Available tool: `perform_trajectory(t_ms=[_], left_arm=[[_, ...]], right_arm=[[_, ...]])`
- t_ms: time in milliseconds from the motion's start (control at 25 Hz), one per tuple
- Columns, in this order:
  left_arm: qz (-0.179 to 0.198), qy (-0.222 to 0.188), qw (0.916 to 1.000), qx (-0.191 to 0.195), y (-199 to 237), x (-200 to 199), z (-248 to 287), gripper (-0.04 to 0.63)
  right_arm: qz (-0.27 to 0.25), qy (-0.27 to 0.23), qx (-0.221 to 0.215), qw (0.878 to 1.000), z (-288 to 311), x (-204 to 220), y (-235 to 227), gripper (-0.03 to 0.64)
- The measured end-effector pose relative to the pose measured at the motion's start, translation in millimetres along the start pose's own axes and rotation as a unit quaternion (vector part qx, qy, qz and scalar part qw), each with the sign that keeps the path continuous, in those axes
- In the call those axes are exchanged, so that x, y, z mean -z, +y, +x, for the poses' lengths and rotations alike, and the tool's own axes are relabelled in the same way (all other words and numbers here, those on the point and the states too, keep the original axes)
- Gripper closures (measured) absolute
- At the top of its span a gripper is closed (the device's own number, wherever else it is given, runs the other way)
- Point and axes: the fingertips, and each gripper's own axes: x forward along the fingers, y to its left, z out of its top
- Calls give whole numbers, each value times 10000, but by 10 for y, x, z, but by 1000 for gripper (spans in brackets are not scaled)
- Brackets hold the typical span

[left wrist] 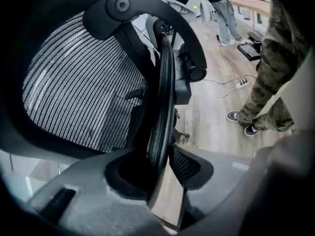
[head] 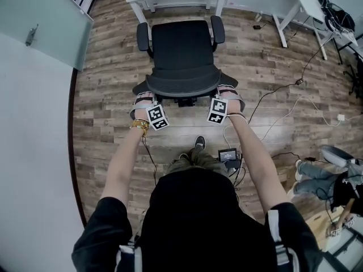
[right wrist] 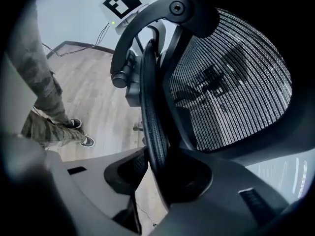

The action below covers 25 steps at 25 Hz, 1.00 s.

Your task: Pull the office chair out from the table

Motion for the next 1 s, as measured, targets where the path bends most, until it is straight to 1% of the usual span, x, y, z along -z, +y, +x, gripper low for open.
perform_trajectory(t_ms=[280, 560, 1000], left_arm=[[34, -58, 10000, -17, -122, 9, -149, 443], [151, -190, 9997, -104, -319, 50, -343, 443], [187, -209, 9996, -96, -663, 170, -637, 443]], right_arm=[[189, 184, -130, 9996, -124, -33, 144, 495], [185, 186, -86, 9996, -284, -99, 379, 495], [208, 252, -26, 9995, -534, -224, 797, 495]])
